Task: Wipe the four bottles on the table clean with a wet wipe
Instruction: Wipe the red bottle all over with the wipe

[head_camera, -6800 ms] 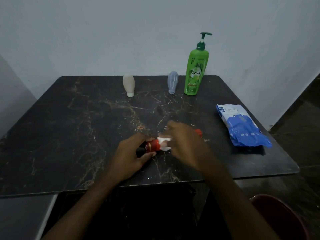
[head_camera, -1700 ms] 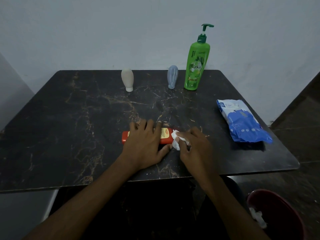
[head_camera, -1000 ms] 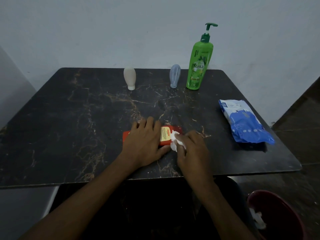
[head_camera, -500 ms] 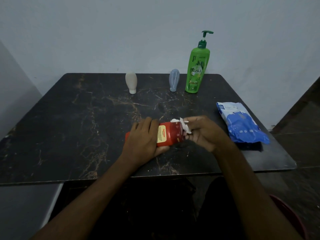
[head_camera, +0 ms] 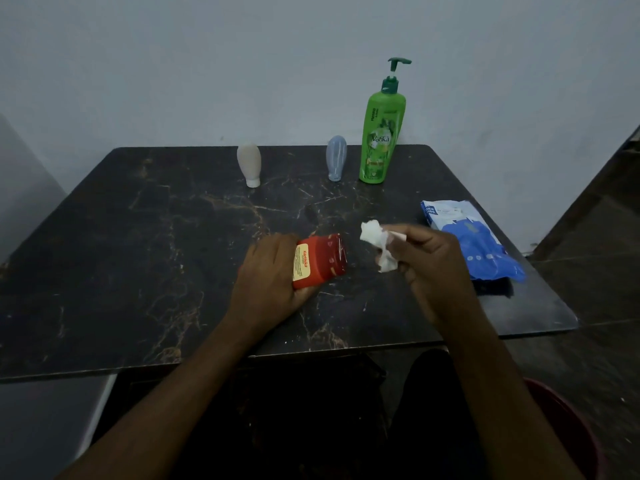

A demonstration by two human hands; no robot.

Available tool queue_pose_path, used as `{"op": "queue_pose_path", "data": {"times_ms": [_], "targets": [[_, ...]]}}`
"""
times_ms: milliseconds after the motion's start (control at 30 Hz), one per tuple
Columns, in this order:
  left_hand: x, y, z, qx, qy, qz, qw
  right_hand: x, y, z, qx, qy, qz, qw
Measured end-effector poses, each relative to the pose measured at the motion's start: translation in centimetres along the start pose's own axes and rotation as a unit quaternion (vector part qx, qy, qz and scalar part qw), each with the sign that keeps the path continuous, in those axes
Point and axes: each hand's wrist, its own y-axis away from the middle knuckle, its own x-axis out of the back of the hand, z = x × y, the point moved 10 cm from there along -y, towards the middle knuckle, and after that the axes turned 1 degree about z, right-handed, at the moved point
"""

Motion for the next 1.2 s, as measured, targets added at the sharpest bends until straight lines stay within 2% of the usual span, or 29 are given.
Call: {"op": "queue_pose_path", "data": {"times_ms": [100, 233, 300, 367, 433, 533, 600, 733, 867, 967, 1067, 1200], "targets": [[0.0, -0.1, 0.4, -0.015, -0.001, 0.006, 1.0, -1.2, -0.4, -2.7, 0.132, 0.143, -0.003, 0.981], [0.4, -0.1, 0.3, -0.012, 0.018, 0.015, 1.0, -4.2, 1.4, -2.4, 0.227, 0.3, -0.022, 0.926], [0.5, -0.1, 0.0, -0.001, 0.032, 0.017, 0.999, -4.6, 3.5, -2.2, 0.286, 0.327, -0.01, 0.901], [0.6, -0.1, -0.1, 0.002, 0.042, 0.019, 0.999, -4.5, 5.0, -1.5, 0.314, 0.314, -0.036, 0.895], [0.5, -0.1, 0.1, -0.007, 0.039, 0.018, 0.999, -3.8, 5.2, -1.2, 0.293, 0.251, -0.064, 0.92], [0.4, -0.2, 0.4, -0.015, 0.034, 0.012, 0.999, -1.8, 3.4, -2.2, 0.236, 0.183, -0.007, 0.954], [0.4, -0.2, 0.5, -0.018, 0.029, 0.014, 0.999, -1.4, 2.2, -3.5, 0.249, 0.197, 0.023, 0.948], [0.3, -0.1, 0.3, -0.008, 0.032, 0.001, 0.999, -4.4, 1.5, -2.6, 0.254, 0.265, -0.03, 0.93], [0.4, -0.1, 0.1, -0.003, 0.042, 0.005, 0.999, -4.8, 5.1, -2.1, 0.328, 0.305, -0.013, 0.894], [0.2, -0.2, 0.2, -0.007, 0.031, -0.006, 0.999, -3.8, 6.2, -2.4, 0.332, 0.247, -0.036, 0.91], [0.2, -0.2, 0.4, -0.016, 0.028, -0.008, 0.999, -2.4, 4.0, -3.3, 0.297, 0.21, 0.005, 0.932], [0.4, -0.2, 0.6, -0.022, 0.027, 0.002, 0.999, -3.9, 1.9, -3.5, 0.299, 0.271, 0.008, 0.915]]}}
